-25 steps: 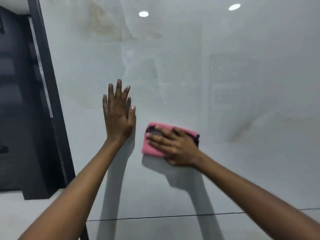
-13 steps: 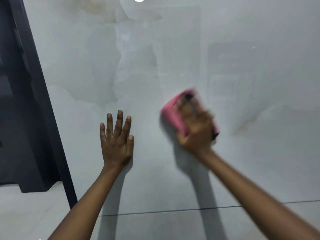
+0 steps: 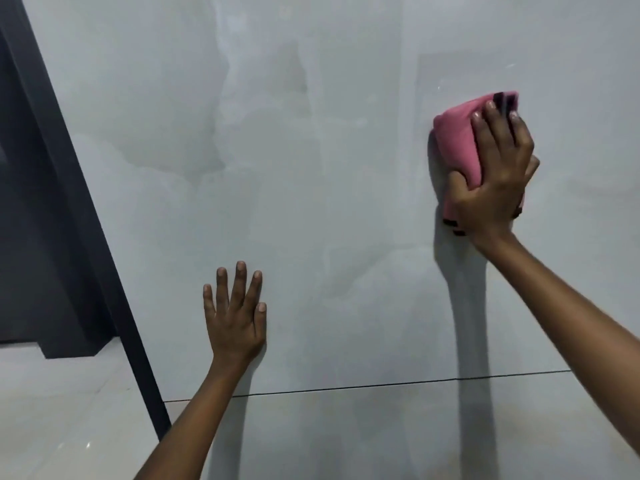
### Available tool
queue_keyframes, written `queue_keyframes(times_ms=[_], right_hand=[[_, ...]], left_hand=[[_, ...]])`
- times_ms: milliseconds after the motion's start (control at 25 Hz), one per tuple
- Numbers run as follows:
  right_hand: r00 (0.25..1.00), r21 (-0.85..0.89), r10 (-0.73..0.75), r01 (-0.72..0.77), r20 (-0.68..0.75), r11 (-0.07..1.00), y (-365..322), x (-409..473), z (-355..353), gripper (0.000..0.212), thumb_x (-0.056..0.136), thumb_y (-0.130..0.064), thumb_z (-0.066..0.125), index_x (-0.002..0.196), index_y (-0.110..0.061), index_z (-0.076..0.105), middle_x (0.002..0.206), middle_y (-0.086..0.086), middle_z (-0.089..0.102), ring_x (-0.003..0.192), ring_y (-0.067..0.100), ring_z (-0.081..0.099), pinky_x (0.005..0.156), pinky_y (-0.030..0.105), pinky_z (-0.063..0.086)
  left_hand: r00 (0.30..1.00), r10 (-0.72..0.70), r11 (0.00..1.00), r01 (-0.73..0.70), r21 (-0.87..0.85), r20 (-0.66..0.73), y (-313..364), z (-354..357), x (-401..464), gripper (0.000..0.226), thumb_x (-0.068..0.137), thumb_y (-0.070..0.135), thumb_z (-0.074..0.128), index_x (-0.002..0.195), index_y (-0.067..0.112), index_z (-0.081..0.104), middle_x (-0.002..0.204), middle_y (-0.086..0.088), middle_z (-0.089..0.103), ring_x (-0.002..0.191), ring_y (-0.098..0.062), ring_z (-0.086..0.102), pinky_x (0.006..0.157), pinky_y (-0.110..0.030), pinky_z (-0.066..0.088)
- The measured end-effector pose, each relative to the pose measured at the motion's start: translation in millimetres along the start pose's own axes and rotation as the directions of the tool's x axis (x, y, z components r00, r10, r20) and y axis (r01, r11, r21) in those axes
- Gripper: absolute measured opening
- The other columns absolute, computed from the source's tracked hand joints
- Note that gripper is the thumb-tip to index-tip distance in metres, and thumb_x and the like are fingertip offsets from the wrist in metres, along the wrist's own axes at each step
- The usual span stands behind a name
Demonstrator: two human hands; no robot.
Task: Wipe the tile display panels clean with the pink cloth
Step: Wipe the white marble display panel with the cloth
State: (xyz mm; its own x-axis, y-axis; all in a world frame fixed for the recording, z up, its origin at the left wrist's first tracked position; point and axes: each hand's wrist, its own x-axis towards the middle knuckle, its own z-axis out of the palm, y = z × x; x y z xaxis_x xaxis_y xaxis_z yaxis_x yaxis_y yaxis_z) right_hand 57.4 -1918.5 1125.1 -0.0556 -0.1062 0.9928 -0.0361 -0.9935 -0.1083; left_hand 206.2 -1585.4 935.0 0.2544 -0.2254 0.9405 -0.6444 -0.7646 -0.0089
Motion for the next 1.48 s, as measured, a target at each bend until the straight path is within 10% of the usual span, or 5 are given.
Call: queue_keyframes(times_ms=[160, 320, 880, 1080, 1480], right_hand=[[0.947, 0.152, -0.175, 0.138, 0.268, 0.979, -83.2, -147.3, 29.5, 0.045, 0.088, -0.024, 0.053, 0.131, -0.009, 0.058, 0.135, 0.017, 0.056, 0.128, 0.033, 0.047, 0.107, 0.045, 0.038], [0.292, 0.445, -0.787, 0.695, 0.544, 0.565, -128.5, -329.1, 14.9, 0.061, 0.08, -0.021, 0.072, 0.139, -0.026, 0.054, 0.148, -0.005, 0.047, 0.147, 0.021, 0.021, 0.116, 0.042, 0.018], [0.964, 0.057, -0.108, 0.096, 0.245, 0.994, 37.3, -149.6, -2.9, 0.051, 0.089, -0.038, 0.049, 0.126, -0.005, 0.062, 0.13, 0.016, 0.061, 0.122, 0.04, 0.054, 0.097, 0.05, 0.045], [0.242, 0.422, -0.765, 0.716, 0.597, 0.556, 2.4, -328.5, -31.9, 0.054, 0.092, -0.02, 0.045, 0.145, -0.028, 0.041, 0.151, -0.01, 0.041, 0.143, 0.015, 0.031, 0.112, 0.038, 0.02], [0.955, 0.098, 0.293, -0.288, -0.048, 0.953, 95.9, 77.2, -41.8, 0.076, 0.072, -0.03, 0.046, 0.147, -0.018, 0.04, 0.157, 0.002, 0.027, 0.144, 0.026, 0.025, 0.114, 0.032, 0.018]], left_hand=[[1.0, 0.016, 1.0, -0.017, -0.006, -0.014, -2.2, 2.2, -6.4, 0.054, 0.103, 0.033, 0.017, 0.155, 0.031, 0.004, 0.163, 0.008, -0.003, 0.15, -0.022, -0.004, 0.12, -0.045, -0.003], [1.0, 0.031, 1.0, -0.031, -0.002, -0.006, -1.9, 1.4, -2.5, 0.054, 0.103, 0.032, 0.018, 0.155, 0.032, 0.003, 0.163, 0.009, -0.004, 0.15, -0.021, -0.005, 0.12, -0.045, -0.003], [0.997, 0.019, 0.999, -0.017, 0.032, -0.077, 78.6, 40.0, -17.4, 0.059, 0.101, 0.038, 0.027, 0.156, 0.028, 0.005, 0.164, 0.004, -0.002, 0.15, -0.024, -0.003, 0.12, -0.046, -0.001], [0.996, 0.04, 0.998, -0.036, 0.049, -0.079, 78.3, 37.7, -14.1, 0.06, 0.101, 0.037, 0.027, 0.156, 0.029, 0.005, 0.164, 0.004, -0.003, 0.15, -0.024, -0.003, 0.12, -0.046, -0.001], [0.986, -0.102, 0.988, 0.086, -0.126, -0.131, 97.4, -8.1, 86.0, 0.055, 0.099, 0.03, 0.034, 0.152, 0.02, 0.025, 0.163, 0.001, 0.01, 0.15, -0.02, -0.002, 0.12, -0.044, -0.003]])
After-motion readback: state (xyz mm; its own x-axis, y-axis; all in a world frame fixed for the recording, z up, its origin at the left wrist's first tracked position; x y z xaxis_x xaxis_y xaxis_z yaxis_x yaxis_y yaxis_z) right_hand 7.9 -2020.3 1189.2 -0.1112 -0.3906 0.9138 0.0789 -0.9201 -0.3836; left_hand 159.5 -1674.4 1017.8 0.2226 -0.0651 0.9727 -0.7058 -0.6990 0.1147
